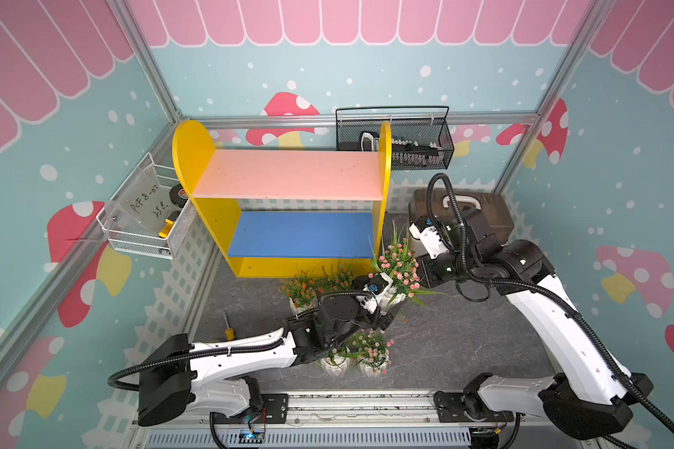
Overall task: Place the baby's breath potted plants on the rack by color
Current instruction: Place the baby's breath potted plant on the rack.
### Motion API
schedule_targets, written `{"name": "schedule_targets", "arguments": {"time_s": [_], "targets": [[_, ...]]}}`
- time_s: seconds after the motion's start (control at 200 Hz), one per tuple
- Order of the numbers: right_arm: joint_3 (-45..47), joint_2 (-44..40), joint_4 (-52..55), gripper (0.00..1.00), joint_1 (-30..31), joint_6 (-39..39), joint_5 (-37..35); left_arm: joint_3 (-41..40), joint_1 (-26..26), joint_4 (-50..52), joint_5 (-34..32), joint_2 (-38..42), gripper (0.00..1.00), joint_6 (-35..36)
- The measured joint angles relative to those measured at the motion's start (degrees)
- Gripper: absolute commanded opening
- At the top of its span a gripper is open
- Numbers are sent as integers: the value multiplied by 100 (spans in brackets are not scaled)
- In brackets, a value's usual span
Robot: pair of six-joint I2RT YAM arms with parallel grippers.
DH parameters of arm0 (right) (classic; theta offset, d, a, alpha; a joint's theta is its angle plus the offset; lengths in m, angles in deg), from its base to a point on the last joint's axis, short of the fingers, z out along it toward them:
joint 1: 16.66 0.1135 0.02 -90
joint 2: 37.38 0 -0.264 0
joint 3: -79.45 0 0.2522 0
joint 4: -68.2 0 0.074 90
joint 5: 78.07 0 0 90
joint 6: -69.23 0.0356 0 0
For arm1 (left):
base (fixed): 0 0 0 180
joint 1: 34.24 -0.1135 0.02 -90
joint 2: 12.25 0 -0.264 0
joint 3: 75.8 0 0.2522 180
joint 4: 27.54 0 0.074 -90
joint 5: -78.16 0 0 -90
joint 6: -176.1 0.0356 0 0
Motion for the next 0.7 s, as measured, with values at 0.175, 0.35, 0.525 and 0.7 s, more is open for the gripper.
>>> {"name": "schedule_targets", "arguments": {"time_s": [0.175,0.35,0.525,0.7], "targets": [[22,-365,-35,36,-289,-24,-634,0,0,87,-208,2,70,-22],[372,-949,-83,38,-505,-39,-1268,31,-7,323,-365,72,71,-42],[1283,-1543,-334,39,-505,52,-1657,424,-81,863,-579,149,71,-107],[2400,-1906,-791,40,-505,284,-1727,1104,-275,1399,-743,153,71,-105]]}}
